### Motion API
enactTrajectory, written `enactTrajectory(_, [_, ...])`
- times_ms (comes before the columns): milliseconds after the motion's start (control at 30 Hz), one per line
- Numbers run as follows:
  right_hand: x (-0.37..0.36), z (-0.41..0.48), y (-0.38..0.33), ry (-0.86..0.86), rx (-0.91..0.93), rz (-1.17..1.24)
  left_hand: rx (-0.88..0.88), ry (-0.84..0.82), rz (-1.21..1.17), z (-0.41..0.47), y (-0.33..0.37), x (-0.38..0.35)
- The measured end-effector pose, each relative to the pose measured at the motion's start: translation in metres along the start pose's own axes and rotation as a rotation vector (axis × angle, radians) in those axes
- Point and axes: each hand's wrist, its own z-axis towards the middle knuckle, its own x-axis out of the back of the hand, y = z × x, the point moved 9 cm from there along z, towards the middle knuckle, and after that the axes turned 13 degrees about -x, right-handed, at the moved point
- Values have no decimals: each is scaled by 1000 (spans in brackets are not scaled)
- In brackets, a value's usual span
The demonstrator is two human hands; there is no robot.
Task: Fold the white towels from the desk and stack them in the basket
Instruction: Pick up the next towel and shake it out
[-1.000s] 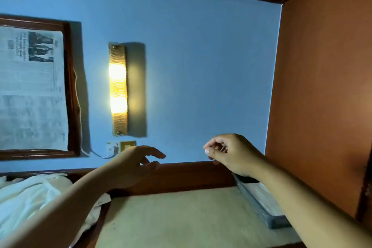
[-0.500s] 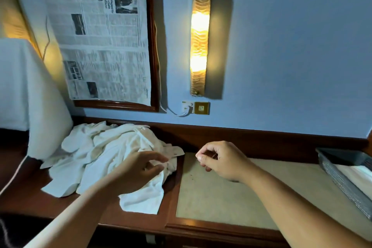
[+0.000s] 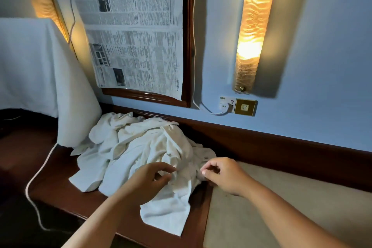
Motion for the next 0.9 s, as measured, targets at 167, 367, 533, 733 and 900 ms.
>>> enactTrajectory(167, [-12,65,1,-73,4,42,68,100,-1,31,-35,7])
enactTrajectory(367, [-41,115,8,-123,-37,69,145,41,-20,55,-83,1])
enactTrajectory(533, [-63,158,16,-97,-121,100,132,10,-34,96,-122,15])
enactTrajectory(733, [-99,218,27,9,-291,99,61,-157,-15,139,-171,25])
enactTrajectory(900, [-126,253,36,114,-397,21,-6,-201,-21,175,-206,41])
